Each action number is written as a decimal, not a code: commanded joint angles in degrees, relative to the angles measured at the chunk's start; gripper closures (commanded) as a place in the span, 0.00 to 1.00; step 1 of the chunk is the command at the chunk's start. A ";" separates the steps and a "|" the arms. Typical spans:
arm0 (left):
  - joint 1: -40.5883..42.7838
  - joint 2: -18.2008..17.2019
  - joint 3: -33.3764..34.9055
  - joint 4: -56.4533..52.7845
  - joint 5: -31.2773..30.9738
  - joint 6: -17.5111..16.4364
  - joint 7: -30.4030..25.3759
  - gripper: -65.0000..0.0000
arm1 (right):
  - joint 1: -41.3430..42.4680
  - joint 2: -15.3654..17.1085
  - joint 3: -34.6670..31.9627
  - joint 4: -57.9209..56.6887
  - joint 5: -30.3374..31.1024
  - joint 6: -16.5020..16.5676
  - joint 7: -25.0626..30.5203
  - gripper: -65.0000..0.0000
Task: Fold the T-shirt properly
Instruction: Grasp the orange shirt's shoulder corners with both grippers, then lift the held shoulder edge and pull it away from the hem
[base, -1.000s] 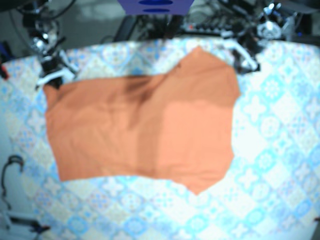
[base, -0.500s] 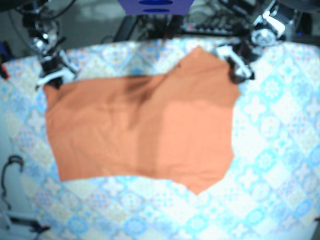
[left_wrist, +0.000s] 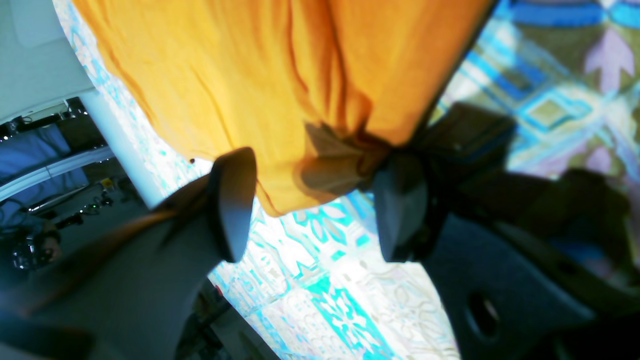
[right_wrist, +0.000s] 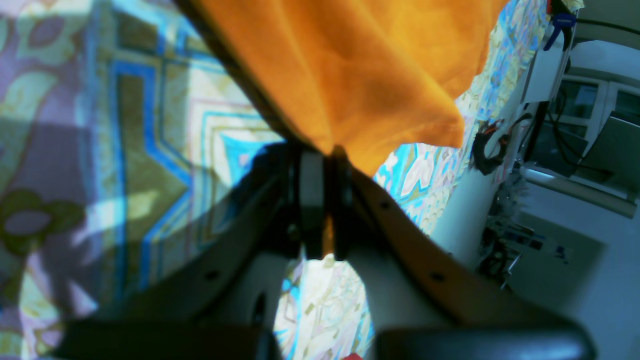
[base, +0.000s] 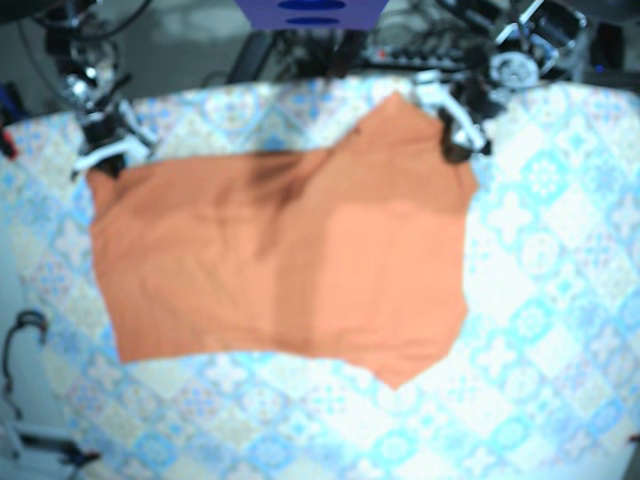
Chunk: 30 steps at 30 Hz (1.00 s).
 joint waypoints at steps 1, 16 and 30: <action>0.55 -0.26 0.63 0.19 -1.22 -1.89 -2.26 0.51 | -0.80 0.82 -0.06 -2.43 -3.94 1.76 -5.76 0.96; 0.64 -0.43 -2.36 0.19 -1.57 -1.80 -1.29 1.00 | -1.16 0.82 -0.06 -1.90 -4.03 1.76 -5.41 1.00; 7.93 -7.29 -8.60 7.84 -12.30 -1.63 -1.47 1.00 | -6.70 2.14 3.01 3.46 -3.77 1.76 -5.23 1.00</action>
